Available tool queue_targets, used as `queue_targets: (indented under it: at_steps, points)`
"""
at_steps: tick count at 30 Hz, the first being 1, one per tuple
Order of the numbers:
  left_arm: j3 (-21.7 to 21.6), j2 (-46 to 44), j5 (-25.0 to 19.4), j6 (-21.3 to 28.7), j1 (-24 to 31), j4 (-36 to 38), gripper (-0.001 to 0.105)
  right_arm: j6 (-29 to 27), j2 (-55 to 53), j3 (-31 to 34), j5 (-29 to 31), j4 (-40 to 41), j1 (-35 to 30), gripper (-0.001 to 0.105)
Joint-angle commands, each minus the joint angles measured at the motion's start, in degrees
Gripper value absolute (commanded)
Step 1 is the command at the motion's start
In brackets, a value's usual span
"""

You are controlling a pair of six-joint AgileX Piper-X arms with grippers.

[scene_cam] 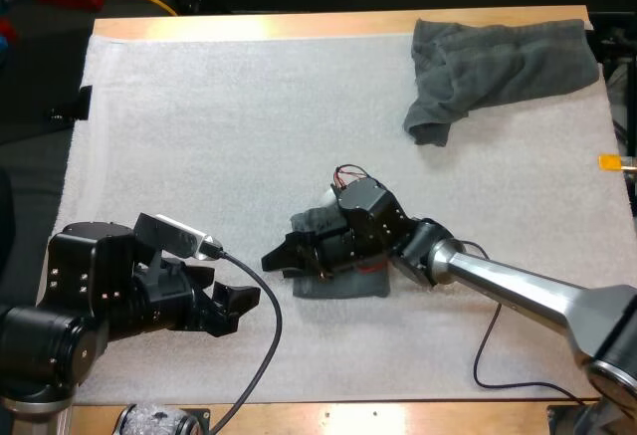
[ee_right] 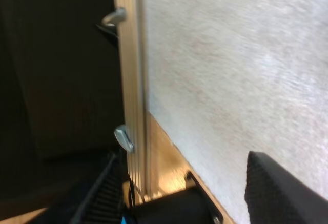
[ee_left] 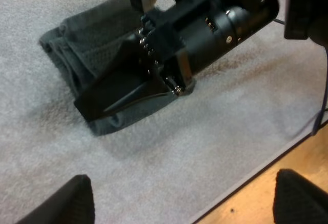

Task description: Pick towel from pile, fold and stack

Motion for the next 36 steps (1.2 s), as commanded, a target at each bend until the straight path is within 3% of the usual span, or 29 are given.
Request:
queue_targets:
  at_steps: [1,18,32,36]
  points:
    - [0.0,0.2,0.8,0.2,0.1,-0.2,0.069,-0.8,-1.1,-0.1,0.7,0.7,0.1,0.052]
    - [0.0,0.2,0.8,0.2,0.1,-0.9,0.069,-22.7,-16.7,-0.1,23.2,32.8,0.1,0.052]
    - [2.0,0.2,0.8,0.2,0.1,-4.8,0.069,-27.6,-29.9,-0.1,27.0,46.5,0.1,0.053]
    - [3.5,0.2,0.8,0.2,0.1,-5.6,0.069,-28.9,-32.9,-0.1,30.0,49.5,0.1,0.069]
